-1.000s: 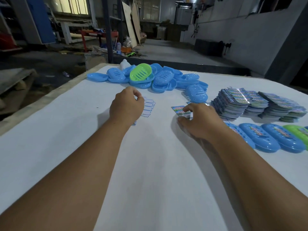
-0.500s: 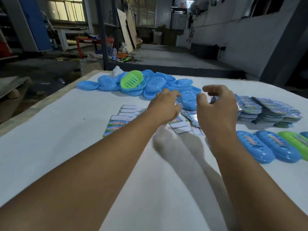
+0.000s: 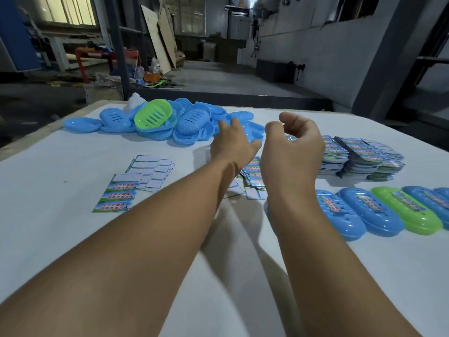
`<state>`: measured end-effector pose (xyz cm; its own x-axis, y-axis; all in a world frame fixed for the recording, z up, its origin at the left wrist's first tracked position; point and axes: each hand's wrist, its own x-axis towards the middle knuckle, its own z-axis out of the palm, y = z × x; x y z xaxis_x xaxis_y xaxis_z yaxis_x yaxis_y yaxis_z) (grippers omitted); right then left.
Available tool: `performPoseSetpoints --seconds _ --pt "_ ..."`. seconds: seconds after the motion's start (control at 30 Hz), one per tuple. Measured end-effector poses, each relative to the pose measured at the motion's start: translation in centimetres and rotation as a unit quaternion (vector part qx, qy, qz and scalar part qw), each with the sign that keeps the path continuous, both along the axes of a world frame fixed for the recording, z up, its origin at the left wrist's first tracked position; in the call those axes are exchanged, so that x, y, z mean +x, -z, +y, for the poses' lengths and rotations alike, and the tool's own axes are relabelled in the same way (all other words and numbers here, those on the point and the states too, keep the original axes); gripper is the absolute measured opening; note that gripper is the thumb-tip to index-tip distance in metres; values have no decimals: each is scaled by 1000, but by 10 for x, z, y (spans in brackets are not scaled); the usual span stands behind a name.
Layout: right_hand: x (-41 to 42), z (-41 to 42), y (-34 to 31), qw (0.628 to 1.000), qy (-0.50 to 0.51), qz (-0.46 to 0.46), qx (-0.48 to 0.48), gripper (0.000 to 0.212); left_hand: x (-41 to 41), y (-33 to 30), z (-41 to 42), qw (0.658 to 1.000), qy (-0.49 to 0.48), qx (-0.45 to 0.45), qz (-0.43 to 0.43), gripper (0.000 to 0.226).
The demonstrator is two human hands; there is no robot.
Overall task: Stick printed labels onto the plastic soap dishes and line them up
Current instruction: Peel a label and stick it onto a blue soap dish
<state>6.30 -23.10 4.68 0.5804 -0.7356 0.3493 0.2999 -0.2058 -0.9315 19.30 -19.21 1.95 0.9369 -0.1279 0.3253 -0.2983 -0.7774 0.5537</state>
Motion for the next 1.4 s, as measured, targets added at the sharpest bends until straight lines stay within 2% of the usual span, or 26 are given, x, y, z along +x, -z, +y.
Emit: performPoseSetpoints --seconds 0.13,0.2,0.3,0.37,0.5,0.7,0.8,0.93,1.0,1.2,1.27,1.33,1.4 --pt "4 2 3 999 -30 19 -28 20 -11 -14 33 992 -18 -122 -38 31" --pt "7 4 9 991 -72 73 -87 29 -20 -22 55 977 -3 -214 13 35" --pt "7 10 21 950 -127 153 -242 57 -42 -29 88 914 9 -386 124 33" --pt "3 16 25 916 -187 153 -321 77 -58 -26 108 898 -2 -411 156 29" --pt "-4 27 30 873 -274 134 -380 93 -84 -18 139 900 -31 -397 175 30" --pt "-5 36 36 847 -302 169 -404 90 -105 -6 164 899 -41 -382 209 33" --pt "-5 35 36 852 -330 169 -368 80 -106 -6 174 909 -9 -347 231 35" --pt "0 33 41 870 -349 158 -312 44 -107 -3 187 938 107 -287 161 23" --pt "0 32 42 863 -355 176 -315 47 -108 -1 192 948 147 -245 140 18" --pt "-3 33 45 825 -369 216 -369 66 -104 -2 203 948 203 -154 189 41" --pt "-3 34 46 817 -350 221 -401 73 -101 -5 206 964 167 -130 159 36" --pt "-3 35 46 811 -339 227 -419 76 -96 -9 213 989 55 -99 95 22" --pt "-4 35 46 808 -341 232 -422 76 -93 -13 223 996 -79 -13 49 15"
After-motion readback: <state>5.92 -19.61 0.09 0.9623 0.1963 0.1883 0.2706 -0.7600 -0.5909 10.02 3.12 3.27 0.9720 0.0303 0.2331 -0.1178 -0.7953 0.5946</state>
